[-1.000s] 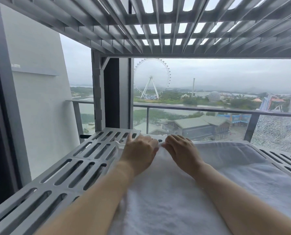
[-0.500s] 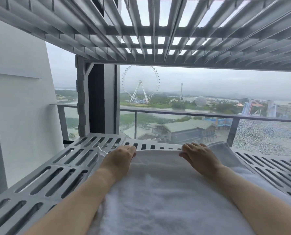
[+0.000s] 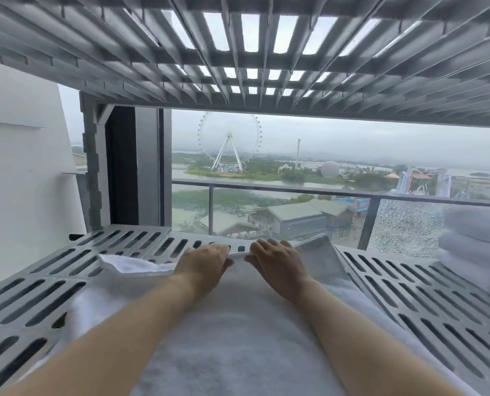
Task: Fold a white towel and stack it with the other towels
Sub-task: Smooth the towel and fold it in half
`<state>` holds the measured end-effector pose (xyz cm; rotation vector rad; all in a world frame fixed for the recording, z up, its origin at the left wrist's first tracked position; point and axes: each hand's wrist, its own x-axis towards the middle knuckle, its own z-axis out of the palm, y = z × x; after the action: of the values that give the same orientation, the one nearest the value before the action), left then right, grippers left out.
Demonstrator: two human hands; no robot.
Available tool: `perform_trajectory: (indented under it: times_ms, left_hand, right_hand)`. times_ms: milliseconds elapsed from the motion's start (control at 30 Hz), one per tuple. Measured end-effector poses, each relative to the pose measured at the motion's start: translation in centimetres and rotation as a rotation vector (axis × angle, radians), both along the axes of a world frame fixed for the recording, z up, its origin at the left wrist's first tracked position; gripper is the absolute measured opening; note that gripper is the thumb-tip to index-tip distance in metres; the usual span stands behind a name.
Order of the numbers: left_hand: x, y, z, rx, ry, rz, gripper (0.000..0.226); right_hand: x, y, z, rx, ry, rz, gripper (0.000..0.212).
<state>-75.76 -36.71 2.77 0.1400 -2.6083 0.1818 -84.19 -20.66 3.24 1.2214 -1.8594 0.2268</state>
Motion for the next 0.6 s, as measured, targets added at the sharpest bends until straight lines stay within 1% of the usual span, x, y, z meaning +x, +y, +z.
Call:
perform_trajectory:
  times_ms: [67, 167, 200, 267, 300, 333, 367, 433, 467, 533, 600]
  left_hand:
    - [0.3, 0.1, 0.0, -0.038, 0.084, 0.006, 0.032]
    - [1.9, -0.3, 0.5, -0.189, 0.188, -0.134, 0.025]
    - [2.4, -0.4, 0.7, -0.26, 0.205, -0.173, 0.027]
    - [3.1, -0.5, 1.1, -0.35, 0.167, -0.155, 0.03]
    - [3.2, -0.6, 1.0, -0.347, 0.116, -0.146, 0.027]
    - [3.1, -0.7, 0.8, -0.301, 0.062, -0.128, 0.022]
    - [3.0, -1.0, 0.4, -0.248, 0.024, -0.063, 0.019]
    - [2.8, -1.6, -0.2, -0.18, -0.049, 0.035, 0.022]
    - [2.7, -1.8, -0.4, -0.171, -0.059, 0.053, 0.02]
    - [2.8, -1.8, -0.4, -0.208, -0.052, 0.079, 0.018]
    - [3.2, -2.2, -0.3, -0.276, -0.054, 0.111, 0.023]
  right_hand:
    - [-0.6, 1.1, 0.3, 0.013, 0.001, 0.024, 0.025]
    - [-1.7, 2.9, 1.0, 0.037, 0.006, 0.026, 0.028]
    - [-2.1, 3.4, 1.2, 0.036, 0.0, 0.015, 0.029]
    - [-2.7, 4.1, 1.4, 0.045, -0.016, -0.01, 0.029]
    - [-3.1, 4.3, 1.2, 0.073, -0.027, -0.018, 0.025]
    - [-3.4, 4.5, 1.0, 0.123, -0.061, -0.038, 0.017]
    - [-3.9, 4.5, 0.5, 0.177, -0.082, -0.07, 0.009]
    - [-4.8, 4.5, -0.2, 0.242, -0.11, -0.145, 0.025]
    - [-5.1, 4.5, -0.3, 0.239, -0.128, -0.17, 0.029]
    - [-5.3, 4.3, -0.2, 0.229, -0.117, -0.215, 0.032]
    - [-5.5, 4.2, 0.1, 0.243, -0.104, -0.272, 0.033]
